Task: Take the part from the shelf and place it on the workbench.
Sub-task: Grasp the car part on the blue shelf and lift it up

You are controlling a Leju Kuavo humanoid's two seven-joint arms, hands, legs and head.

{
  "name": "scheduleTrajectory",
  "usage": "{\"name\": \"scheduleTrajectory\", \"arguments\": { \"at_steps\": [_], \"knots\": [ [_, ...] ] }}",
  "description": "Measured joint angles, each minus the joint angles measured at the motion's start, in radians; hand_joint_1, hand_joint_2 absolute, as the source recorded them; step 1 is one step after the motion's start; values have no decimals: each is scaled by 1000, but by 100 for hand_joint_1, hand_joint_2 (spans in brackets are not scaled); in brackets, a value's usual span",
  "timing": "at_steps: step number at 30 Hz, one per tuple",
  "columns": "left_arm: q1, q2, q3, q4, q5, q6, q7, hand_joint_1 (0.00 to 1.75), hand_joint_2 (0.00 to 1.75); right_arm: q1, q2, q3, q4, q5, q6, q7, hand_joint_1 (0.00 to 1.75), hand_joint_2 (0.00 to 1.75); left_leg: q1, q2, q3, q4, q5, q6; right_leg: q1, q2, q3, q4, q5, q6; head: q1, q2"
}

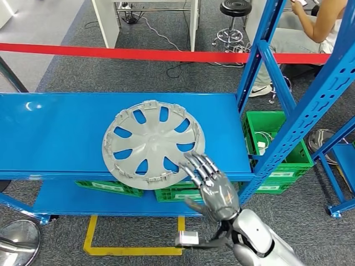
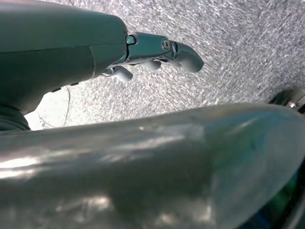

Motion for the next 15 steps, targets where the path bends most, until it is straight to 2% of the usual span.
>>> {"name": "scheduleTrajectory", "arguments": {
  "at_steps": [7, 15],
  "knots": [
    [-6, 2, -15, 0, -1, -4, 1, 0, 0, -43, 62, -26, 106, 49, 7, 21, 0, 175, 0, 0, 0, 0, 0, 0, 0, 0, 0, 0, 0, 0, 0, 0],
    [-7, 4, -18, 0, 2, -4, 0, 0, 0, -57, 91, -23, 161, 67, 27, 12, 0, 175, 0, 0, 0, 0, 0, 0, 0, 0, 0, 0, 0, 0, 0, 0]
  ]
}}
